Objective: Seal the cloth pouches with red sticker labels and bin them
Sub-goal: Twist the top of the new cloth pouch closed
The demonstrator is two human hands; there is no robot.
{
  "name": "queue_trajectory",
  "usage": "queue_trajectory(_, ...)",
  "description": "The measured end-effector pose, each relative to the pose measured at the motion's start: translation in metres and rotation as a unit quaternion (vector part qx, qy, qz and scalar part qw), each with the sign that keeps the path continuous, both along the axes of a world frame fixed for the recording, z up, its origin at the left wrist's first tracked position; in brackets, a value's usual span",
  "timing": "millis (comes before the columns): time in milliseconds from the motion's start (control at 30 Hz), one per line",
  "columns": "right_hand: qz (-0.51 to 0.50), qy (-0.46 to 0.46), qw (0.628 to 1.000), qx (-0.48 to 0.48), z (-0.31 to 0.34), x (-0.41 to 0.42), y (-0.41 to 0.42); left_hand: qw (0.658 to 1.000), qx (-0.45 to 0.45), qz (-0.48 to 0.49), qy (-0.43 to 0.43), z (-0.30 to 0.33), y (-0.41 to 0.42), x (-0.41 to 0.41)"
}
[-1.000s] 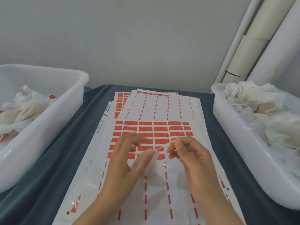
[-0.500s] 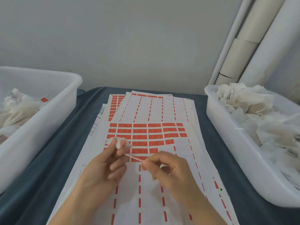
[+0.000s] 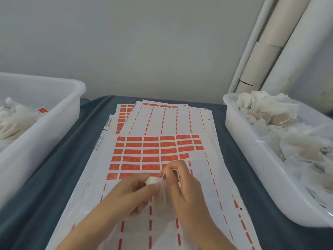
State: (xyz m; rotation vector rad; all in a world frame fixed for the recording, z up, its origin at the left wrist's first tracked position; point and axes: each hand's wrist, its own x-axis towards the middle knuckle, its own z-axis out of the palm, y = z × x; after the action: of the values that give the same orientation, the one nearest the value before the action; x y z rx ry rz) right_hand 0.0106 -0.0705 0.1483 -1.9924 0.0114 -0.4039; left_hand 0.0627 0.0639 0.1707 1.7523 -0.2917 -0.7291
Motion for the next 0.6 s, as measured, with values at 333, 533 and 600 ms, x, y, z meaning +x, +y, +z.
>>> queue_trajectory(333,-0.007,-0.011,1.0,0.011,0.002,0.004,-0.003,0.99,-0.046,-0.062,-0.118,-0.01,-0.001,-0.002)
queue_trajectory(533,0.004,0.025,0.998,0.049,0.0,0.005,-0.001,0.984,-0.061,-0.073,-0.151,-0.014,-0.001,-0.003)
queue_trajectory(600,0.001,0.046,0.996,0.07,0.002,0.005,-0.001,0.982,-0.056,-0.065,-0.169,-0.013,-0.001,-0.003)
